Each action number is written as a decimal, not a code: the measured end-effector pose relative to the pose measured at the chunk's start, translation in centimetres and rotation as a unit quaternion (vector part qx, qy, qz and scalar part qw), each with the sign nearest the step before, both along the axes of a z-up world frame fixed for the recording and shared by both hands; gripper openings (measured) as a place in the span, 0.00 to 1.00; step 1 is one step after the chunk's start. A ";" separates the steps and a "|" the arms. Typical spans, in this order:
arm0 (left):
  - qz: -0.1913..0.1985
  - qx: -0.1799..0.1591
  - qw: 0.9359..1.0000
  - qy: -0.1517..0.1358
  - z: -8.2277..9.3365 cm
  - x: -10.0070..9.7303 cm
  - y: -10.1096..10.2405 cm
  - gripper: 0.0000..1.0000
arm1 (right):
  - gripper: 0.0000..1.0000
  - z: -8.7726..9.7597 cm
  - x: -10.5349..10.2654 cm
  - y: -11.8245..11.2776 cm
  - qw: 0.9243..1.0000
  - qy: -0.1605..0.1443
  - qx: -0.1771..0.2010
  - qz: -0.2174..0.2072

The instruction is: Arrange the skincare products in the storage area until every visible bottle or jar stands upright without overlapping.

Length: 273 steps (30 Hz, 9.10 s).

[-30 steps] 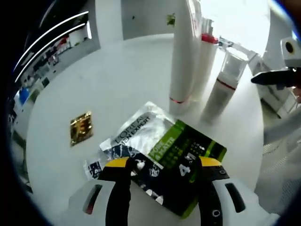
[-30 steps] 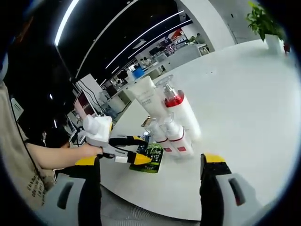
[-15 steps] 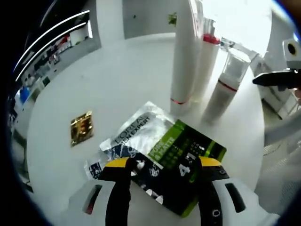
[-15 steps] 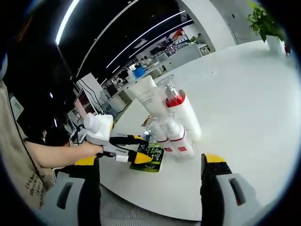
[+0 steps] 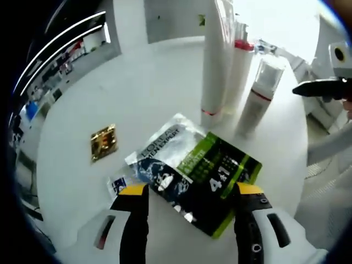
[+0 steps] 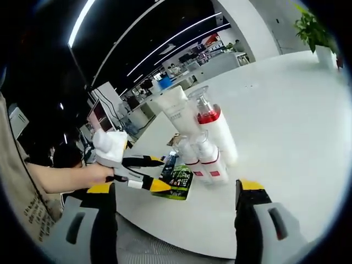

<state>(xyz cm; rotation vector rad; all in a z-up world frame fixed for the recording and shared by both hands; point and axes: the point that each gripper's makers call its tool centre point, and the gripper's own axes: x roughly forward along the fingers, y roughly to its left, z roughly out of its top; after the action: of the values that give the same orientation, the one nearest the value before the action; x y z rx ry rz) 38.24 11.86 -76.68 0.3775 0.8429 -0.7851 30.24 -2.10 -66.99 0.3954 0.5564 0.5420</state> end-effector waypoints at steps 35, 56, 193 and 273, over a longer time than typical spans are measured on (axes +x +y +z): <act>0.144 -0.124 0.981 0.026 5.1 -6.8 7.5 0.91 | 0.93 0.4 -0.2 0.6 1.000 -0.017 -0.009 0.017; 0.175 -0.139 0.974 0.034 5.3 -9.1 10.8 0.97 | 0.94 0.1 -0.4 0.9 0.999 -0.015 -0.021 0.027; -0.270 0.135 0.951 0.064 -1.3 8.2 6.3 0.45 | 0.94 -1.1 0.7 -1.8 0.999 0.013 -0.017 -0.048; -0.291 0.123 0.946 0.078 -1.0 -2.8 6.3 0.36 | 0.93 -0.4 0.3 -0.7 1.000 -0.003 -0.011 -0.018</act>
<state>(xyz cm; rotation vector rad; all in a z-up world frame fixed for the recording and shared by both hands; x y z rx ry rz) 35.44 18.14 -77.65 0.8174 0.9956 -1.2730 30.59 -2.84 -67.35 0.3814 0.5479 0.5008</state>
